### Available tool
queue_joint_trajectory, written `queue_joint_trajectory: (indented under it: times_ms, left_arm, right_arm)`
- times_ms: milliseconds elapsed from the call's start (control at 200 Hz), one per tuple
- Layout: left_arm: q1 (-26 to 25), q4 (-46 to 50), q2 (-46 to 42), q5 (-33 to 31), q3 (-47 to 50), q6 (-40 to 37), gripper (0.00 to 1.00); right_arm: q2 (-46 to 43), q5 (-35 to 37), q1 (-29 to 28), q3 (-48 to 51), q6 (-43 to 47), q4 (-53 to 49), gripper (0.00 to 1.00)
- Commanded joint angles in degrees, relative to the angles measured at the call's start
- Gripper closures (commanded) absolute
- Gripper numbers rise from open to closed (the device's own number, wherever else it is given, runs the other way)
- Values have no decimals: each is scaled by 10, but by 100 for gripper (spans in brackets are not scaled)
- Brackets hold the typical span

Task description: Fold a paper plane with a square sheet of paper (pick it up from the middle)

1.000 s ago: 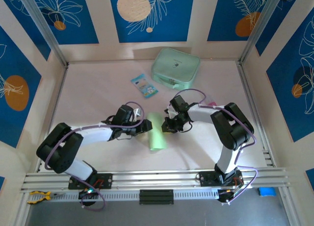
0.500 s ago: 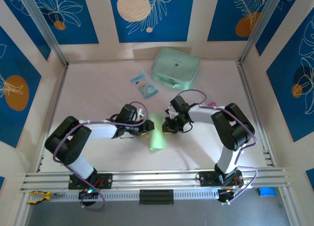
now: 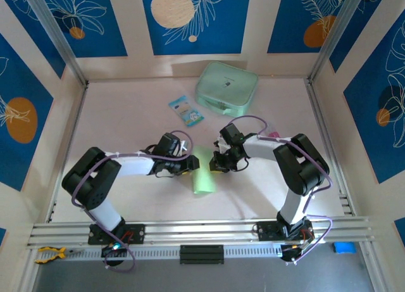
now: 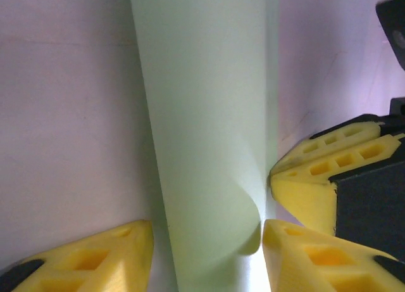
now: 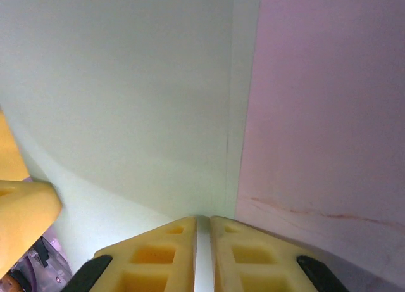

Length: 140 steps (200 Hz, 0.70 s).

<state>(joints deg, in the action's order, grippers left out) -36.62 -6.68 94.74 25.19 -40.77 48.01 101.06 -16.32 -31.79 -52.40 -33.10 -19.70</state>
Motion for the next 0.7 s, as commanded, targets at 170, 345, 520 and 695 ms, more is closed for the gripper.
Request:
queue_joint_trajectory:
  times_ms: [170,345,520,695]
  left_arm:
    - [-1,45,10,11,-15,-30,50]
    - [0,71,24,35,-31,-18,58]
    - [0,92,20,5,-50,-34,59]
    - [1,106,18,-19,-61,-47,59]
  right_arm:
    - [-11,20,-5,-9,-20,-33,84]
    - [-22,9,-5,-16,-45,-39,81]
    - [-82,7,0,-44,-49,-48,78]
    - [-189,21,48,12,-109,-17,79]
